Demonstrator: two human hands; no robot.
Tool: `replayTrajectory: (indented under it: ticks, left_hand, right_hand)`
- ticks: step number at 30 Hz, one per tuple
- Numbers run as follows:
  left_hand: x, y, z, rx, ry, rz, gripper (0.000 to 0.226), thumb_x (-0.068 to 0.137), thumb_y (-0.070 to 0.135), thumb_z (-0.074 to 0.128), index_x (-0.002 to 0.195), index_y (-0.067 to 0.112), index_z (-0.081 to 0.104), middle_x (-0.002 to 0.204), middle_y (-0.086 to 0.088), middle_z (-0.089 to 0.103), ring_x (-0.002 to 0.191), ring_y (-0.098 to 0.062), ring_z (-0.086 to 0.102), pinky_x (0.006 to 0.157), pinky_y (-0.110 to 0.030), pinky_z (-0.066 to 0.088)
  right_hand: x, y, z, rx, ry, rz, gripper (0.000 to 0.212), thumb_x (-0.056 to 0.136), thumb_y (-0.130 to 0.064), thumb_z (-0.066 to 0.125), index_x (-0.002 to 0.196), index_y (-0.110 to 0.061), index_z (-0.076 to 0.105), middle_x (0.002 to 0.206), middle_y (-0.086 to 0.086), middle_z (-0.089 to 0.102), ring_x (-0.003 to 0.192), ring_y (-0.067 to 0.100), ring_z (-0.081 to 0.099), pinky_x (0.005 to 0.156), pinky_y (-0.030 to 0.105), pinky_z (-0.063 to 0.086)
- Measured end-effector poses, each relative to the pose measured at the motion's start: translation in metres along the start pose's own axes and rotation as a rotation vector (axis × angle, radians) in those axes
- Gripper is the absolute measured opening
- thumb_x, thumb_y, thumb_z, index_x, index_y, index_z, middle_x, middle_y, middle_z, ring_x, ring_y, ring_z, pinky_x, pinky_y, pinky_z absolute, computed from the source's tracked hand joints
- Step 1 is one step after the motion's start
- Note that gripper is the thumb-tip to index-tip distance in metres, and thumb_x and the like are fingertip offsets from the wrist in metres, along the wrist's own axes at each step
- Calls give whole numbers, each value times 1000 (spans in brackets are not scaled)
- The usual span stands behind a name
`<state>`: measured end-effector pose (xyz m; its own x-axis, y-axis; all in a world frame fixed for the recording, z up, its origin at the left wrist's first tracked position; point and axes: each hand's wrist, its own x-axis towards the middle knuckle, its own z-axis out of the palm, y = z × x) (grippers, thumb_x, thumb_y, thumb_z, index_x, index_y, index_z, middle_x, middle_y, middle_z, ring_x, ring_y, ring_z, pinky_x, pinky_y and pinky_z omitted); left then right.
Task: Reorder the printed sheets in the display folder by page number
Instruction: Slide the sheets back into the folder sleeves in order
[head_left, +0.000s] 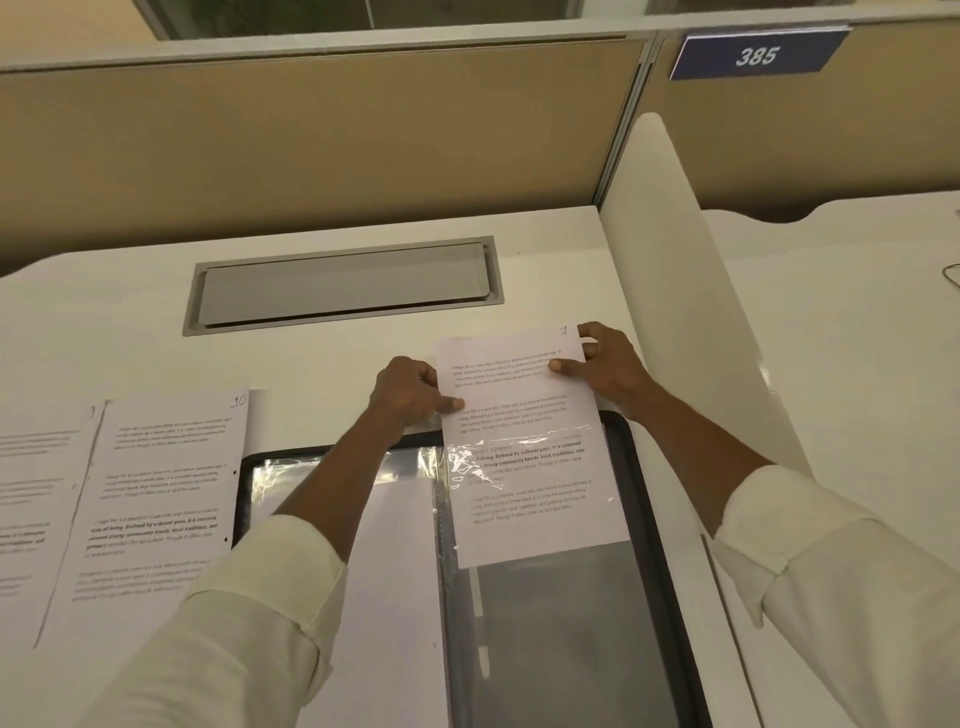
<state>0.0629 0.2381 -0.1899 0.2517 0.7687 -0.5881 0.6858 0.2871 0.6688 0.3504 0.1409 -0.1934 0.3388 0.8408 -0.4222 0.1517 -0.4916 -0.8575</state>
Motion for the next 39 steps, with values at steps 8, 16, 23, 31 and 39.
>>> replayTrajectory:
  ticks: [8, 16, 23, 31, 39]
  left_hand:
    - [-3, 1, -1, -137, 118, -13, 39, 78, 35, 95, 85, 11, 65, 84, -4, 72, 68, -19, 65, 55, -26, 47]
    - [-7, -10, -3, 222, 31, 104, 26, 79, 18, 93, 98, 12, 75, 90, -2, 73, 86, -24, 69, 74, -32, 54]
    - [-12, -8, -3, 296, 83, 211, 32, 85, 37, 87, 96, 12, 70, 90, 1, 67, 82, -18, 60, 68, -30, 44]
    - [-5, -7, 0, 141, 112, 180, 16, 89, 21, 85, 101, 14, 78, 85, -2, 70, 79, -14, 61, 66, -25, 43]
    - [-11, -15, 4, 191, 159, 241, 13, 91, 14, 81, 103, 14, 78, 88, 2, 71, 82, -15, 63, 65, -21, 43]
  right_hand:
    - [-15, 6, 2, -85, -8, -54, 70, 81, -6, 89, 139, -27, 56, 114, 6, 75, 99, 17, 74, 68, 22, 59]
    - [-19, 11, -2, -229, -25, -117, 83, 77, -12, 93, 145, -37, 52, 103, 6, 71, 88, 22, 70, 83, 33, 60]
    - [-25, 5, -1, -270, -83, -162, 59, 81, 1, 86, 127, -33, 71, 100, -2, 70, 80, 13, 64, 72, 28, 58]
    - [-22, 8, -10, -215, -134, -130, 63, 80, 8, 84, 131, -26, 67, 119, 5, 74, 109, 24, 72, 94, 40, 62]
    - [-21, 12, -4, -206, -109, -119, 61, 84, 7, 80, 134, -25, 66, 119, 4, 74, 109, 22, 72, 97, 46, 61]
